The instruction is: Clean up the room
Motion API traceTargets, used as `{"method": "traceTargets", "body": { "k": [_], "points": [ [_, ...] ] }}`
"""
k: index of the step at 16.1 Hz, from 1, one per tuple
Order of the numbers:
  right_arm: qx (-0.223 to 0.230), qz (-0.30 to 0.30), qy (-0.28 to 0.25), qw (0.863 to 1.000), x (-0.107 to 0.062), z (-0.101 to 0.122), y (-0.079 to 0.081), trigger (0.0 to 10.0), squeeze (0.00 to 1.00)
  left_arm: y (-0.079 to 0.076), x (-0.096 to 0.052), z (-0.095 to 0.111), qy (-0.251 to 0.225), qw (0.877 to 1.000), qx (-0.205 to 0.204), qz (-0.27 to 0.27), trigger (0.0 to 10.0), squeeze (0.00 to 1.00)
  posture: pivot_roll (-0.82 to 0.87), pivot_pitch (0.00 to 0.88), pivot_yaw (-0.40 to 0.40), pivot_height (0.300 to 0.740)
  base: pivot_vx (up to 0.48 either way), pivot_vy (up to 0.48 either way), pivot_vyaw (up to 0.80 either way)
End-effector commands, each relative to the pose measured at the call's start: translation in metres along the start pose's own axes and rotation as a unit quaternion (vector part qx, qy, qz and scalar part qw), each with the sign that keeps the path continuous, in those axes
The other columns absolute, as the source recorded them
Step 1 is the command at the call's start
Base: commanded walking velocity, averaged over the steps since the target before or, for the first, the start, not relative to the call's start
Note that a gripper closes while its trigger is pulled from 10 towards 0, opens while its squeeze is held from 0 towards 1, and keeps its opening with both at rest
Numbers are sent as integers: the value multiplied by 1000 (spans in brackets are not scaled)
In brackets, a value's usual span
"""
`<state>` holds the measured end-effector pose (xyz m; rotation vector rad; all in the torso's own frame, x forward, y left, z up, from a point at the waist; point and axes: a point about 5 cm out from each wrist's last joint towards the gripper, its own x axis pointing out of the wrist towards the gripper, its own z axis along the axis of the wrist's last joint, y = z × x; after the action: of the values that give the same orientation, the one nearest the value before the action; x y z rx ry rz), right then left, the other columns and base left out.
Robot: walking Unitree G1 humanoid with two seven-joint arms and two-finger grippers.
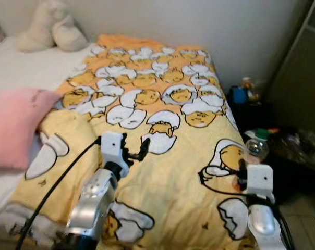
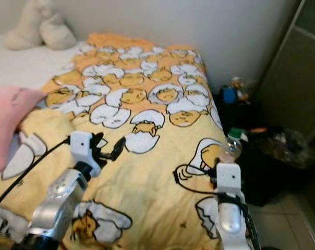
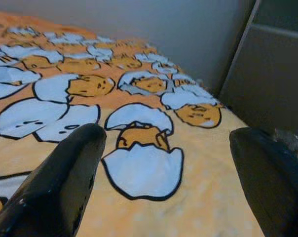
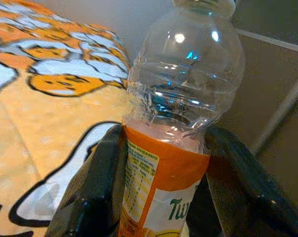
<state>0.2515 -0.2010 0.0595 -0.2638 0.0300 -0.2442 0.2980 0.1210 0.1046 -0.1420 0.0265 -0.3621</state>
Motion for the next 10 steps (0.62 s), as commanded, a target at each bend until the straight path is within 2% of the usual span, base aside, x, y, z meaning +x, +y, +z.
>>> {"method": "traceTargets", "body": {
  "k": [1,6,10],
  "points": [
    [-7,3,3,1000,2,-2,-5,0,255,-9,2,-8,9,1000,1,-7,10000,0,108,0,-2,740,0,-480,0],
    [-5,40,16,999,-9,-9,9,0,255,-14,7,-7,0,999,12,-37,10000,0,115,0,-4,740,0,-480,0],
    [2,29,35,999,-15,-17,4,0,282,-15,-6,-20,21,998,15,-60,10000,0,94,0,15,740,0,-480,0]
  ]
}}
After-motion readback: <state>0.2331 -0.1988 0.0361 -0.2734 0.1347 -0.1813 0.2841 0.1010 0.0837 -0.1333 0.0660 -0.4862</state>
